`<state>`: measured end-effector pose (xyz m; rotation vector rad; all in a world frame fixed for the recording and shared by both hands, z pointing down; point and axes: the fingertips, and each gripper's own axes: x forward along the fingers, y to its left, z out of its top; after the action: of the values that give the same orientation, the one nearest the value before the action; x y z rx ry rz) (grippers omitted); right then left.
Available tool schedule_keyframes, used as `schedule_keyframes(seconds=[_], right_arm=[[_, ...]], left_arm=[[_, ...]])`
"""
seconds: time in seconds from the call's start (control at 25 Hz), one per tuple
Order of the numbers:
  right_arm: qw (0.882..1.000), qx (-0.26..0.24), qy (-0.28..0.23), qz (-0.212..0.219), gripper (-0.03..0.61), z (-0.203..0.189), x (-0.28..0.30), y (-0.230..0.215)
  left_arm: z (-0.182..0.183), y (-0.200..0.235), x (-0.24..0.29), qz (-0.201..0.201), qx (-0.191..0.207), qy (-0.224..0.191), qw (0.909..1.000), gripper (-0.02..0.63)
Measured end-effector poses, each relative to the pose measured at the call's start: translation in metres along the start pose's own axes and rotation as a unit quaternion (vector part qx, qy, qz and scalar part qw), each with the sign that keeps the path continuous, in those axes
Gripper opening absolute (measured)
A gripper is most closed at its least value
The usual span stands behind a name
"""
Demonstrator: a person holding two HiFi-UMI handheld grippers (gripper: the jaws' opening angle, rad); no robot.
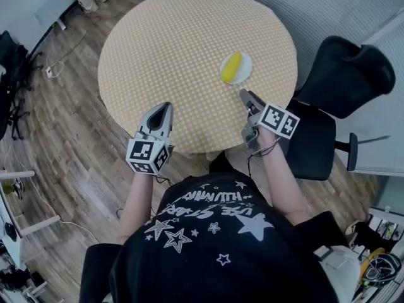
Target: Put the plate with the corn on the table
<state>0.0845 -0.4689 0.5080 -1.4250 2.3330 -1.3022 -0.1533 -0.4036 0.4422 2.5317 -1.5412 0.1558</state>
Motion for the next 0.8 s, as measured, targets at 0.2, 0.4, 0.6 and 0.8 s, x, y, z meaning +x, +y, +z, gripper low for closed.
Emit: schedule_keyframes(seconds=[0.2, 0.4, 0.6, 0.8], right_arm=[[0.999, -0.036, -0.004, -0.003, 0.149, -0.028, -0.029, 0.028], [0.997, -0.079, -0.016, -0.021, 0.118, -0.052, -0.062, 0.048], [0.994, -0.089, -0.037, -0.042, 0.073, -0.08, -0.094, 0.061], [0.993, -0.09, -0.052, -0.062, 0.054, -0.101, -0.126, 0.065]], left_arm=[[-0.005, -0.001, -0.041, -0.009, -0.002, -0.001, 1.0, 0.008], [-0.006, -0.009, -0.072, -0.03, 0.001, -0.008, 0.9995, 0.008], [-0.009, -0.018, -0.106, -0.051, 0.012, -0.019, 0.9984, 0.008], [-0.021, -0.029, -0.121, -0.077, 0.009, -0.008, 0.9969, 0.008]])
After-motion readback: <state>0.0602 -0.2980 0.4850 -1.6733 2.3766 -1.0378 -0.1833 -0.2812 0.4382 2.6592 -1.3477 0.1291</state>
